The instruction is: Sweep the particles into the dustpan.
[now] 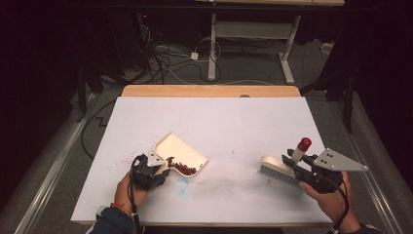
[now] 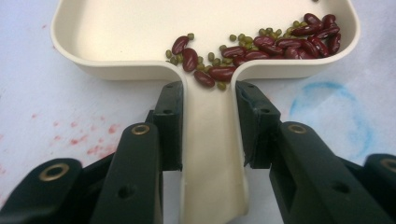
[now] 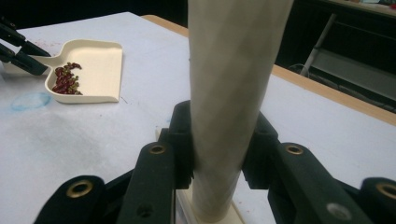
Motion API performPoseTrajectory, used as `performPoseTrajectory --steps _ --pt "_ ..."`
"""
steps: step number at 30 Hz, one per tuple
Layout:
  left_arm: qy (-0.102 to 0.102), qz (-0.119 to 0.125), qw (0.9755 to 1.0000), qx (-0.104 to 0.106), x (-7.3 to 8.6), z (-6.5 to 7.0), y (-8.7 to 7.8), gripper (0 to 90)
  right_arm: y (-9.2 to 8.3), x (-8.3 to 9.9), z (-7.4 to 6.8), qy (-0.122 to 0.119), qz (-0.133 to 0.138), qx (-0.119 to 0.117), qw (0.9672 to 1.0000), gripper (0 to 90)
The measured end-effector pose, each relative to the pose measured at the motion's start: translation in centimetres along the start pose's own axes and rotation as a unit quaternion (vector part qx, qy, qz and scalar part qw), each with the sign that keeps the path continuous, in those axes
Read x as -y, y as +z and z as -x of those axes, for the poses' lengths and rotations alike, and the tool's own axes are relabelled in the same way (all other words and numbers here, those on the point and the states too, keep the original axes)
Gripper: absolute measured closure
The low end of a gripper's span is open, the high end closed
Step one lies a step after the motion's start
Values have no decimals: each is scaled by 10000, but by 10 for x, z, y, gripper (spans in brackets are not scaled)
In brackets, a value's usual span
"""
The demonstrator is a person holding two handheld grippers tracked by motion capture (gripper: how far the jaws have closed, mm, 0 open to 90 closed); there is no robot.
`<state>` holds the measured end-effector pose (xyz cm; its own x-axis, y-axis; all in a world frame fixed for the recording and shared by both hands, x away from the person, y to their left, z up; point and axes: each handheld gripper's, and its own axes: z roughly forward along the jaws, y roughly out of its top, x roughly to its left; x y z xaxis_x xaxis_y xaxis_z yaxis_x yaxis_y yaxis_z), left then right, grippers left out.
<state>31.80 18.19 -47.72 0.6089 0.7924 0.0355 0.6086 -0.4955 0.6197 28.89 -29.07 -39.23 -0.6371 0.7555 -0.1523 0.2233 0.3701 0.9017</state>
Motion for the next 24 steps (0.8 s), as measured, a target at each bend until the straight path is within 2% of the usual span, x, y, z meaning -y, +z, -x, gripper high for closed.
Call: performPoseTrajectory --steps 9,24 --pt "-227 4 9997 -95 11 -15 -5 637 -9 5 7 138 -86 -57 9999 700" --pt "-519 5 9984 -231 16 -30 -6 637 -11 4 1 -24 -243 -297 9993 700"
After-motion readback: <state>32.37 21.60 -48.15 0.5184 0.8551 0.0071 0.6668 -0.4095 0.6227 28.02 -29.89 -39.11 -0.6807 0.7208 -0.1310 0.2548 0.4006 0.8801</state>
